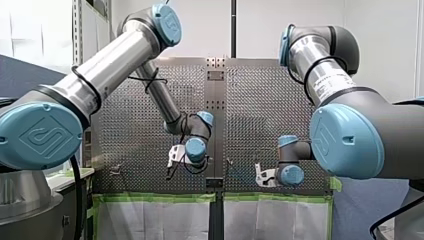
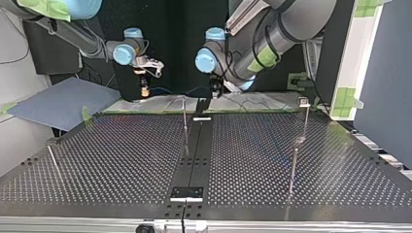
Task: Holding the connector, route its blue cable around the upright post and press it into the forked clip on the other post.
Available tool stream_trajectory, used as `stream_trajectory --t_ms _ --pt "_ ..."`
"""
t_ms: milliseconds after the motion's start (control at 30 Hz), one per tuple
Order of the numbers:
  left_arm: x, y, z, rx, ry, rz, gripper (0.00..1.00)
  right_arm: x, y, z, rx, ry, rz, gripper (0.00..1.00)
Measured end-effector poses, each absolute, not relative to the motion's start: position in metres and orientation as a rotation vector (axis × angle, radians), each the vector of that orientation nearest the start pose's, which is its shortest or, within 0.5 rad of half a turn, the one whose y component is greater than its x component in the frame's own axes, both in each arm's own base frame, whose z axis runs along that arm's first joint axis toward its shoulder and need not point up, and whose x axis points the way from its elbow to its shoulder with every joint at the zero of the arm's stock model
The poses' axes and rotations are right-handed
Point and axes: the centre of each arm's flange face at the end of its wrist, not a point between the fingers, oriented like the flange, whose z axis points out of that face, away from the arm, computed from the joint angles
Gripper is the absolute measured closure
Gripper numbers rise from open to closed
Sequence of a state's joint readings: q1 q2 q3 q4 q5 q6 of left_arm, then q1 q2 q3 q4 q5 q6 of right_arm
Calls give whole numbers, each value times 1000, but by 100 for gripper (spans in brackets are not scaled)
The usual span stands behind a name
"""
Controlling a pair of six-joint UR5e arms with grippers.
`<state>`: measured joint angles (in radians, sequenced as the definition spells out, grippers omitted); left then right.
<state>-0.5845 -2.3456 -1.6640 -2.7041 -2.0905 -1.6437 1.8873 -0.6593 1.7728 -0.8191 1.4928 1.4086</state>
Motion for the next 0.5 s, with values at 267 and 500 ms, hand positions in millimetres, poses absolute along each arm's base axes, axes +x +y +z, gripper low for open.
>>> stream_trajectory --t_ms 267,500 --pt "424 -388 62 153 1897 53 0 320 -494 -31 1785 -998 1255 100" --pt "396 -383 53 185 1927 49 0 323 -495 -11 1752 -996 1292 100"
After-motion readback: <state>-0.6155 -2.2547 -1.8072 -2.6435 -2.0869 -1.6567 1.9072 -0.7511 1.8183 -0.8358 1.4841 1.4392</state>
